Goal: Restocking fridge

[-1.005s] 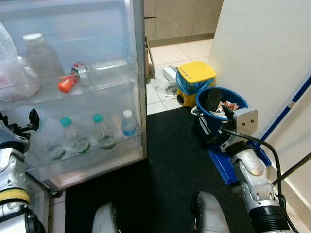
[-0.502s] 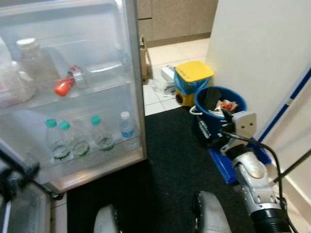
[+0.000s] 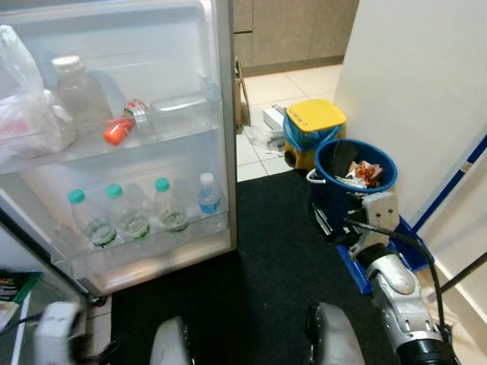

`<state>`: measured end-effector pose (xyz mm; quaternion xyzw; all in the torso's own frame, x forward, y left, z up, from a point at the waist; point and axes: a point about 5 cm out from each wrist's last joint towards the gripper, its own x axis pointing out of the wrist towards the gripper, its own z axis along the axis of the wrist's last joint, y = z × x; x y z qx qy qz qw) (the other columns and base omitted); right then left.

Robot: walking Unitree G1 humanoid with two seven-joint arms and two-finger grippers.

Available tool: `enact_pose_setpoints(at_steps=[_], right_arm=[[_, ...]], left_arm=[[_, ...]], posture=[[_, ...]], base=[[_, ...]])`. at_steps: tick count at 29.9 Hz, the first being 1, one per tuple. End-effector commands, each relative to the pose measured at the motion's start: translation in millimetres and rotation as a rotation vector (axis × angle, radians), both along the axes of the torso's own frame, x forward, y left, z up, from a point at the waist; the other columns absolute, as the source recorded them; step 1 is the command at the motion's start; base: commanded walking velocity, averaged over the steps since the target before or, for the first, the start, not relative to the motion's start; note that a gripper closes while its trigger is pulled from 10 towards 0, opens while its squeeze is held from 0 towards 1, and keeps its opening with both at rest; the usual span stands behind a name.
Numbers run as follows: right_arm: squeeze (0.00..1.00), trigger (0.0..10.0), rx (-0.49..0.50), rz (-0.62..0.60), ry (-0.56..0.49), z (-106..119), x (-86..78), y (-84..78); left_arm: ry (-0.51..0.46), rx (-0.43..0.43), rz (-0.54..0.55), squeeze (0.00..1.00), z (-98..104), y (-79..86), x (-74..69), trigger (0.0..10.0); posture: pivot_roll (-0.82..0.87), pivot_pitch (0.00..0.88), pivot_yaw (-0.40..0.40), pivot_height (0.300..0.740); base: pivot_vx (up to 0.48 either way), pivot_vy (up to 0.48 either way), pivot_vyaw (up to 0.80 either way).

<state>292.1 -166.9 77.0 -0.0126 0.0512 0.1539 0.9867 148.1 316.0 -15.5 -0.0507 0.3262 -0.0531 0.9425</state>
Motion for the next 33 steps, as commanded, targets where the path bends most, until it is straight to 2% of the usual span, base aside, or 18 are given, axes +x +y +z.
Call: enact_pose_setpoints(at_steps=[1,9,18,33], right_arm=[[0.0,10.0,-0.01,-0.024,0.041,-6.7,-1.6,-6.4],[0.0,10.0,-0.007,-0.021,0.041,-8.6,-1.3,-5.0],[0.0,10.0,-0.008,-0.026,0.038,-8.5,-0.5,-5.5],[0.0,10.0,-0.009,-0.026,0.036,-8.2,0.3,-6.0]], left_arm=[[-0.013,0.012,0.018,0.0,0.6,-1.9,2.2,10.0],[-0.023,0.047,0.066,0.0,-1.7,-0.1,4.7,10.0],[-0.032,0.067,0.078,0.0,-1.6,-4.5,11.1,10.0],[-0.033,0.08,0.09,0.0,-2.1,-3.9,11.7,10.0]], posture=[[-0.01,0.0,-0.034,0.441],[0.0,0.0,-0.033,0.466],[0.0,0.0,-0.032,0.495],[-0.01,0.0,-0.037,0.554]], base=[[0.0,0.0,0.0],[0.0,0.0,0.0],[0.0,0.0,0.0],[0.0,0.0,0.0]])
